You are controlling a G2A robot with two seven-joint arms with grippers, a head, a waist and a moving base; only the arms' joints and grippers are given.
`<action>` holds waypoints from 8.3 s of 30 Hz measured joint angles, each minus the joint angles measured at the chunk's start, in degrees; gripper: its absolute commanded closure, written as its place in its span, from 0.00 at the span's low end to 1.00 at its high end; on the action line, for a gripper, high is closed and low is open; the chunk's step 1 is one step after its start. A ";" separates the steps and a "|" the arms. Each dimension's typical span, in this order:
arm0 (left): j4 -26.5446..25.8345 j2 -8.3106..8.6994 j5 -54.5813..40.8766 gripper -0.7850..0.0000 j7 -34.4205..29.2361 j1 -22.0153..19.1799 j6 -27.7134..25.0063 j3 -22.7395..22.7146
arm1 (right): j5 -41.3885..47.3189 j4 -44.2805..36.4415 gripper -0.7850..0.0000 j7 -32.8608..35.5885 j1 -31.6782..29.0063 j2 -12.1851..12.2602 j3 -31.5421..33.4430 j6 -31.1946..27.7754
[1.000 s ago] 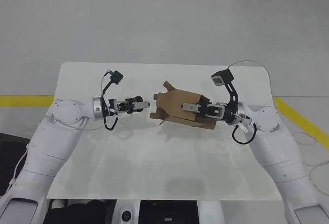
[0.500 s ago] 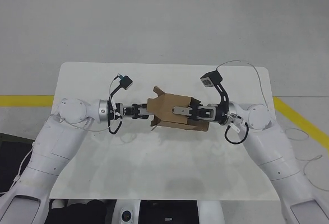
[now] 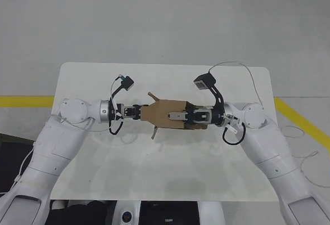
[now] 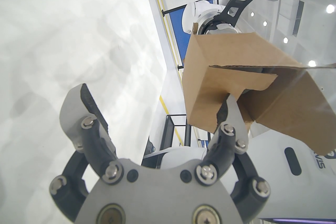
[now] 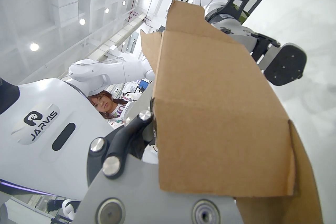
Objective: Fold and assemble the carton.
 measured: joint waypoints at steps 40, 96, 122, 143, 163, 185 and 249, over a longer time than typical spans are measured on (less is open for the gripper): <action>-2.48 0.29 -0.33 0.00 -2.62 1.11 0.82 -0.37 | -6.90 -1.18 1.00 -11.71 -3.11 0.09 3.46 0.18; 1.29 0.56 -3.23 0.00 0.90 -0.57 2.63 -3.66 | -4.49 1.32 1.00 -1.60 0.82 -0.98 -1.07 5.08; -1.48 0.59 -3.74 0.00 -3.34 0.35 4.11 -2.30 | -5.01 -0.35 1.00 -2.64 1.00 -1.25 -1.18 4.28; -0.28 0.99 -5.87 0.00 -3.16 -0.18 3.97 -4.83 | -11.00 -0.04 1.00 -7.71 -0.77 -0.41 2.13 5.32; -5.78 1.74 1.35 0.00 1.01 2.60 4.24 -5.93 | -15.92 -4.82 1.00 -11.62 -3.36 0.37 3.58 9.56; -2.88 1.57 -1.36 0.00 0.35 1.65 4.19 -5.72 | -12.28 -6.77 1.00 -10.19 -4.12 0.50 3.78 7.48; -2.78 0.94 -5.99 0.00 -5.88 1.28 4.32 -1.86 | -2.39 -1.94 1.00 -4.30 0.77 -2.09 -2.08 1.97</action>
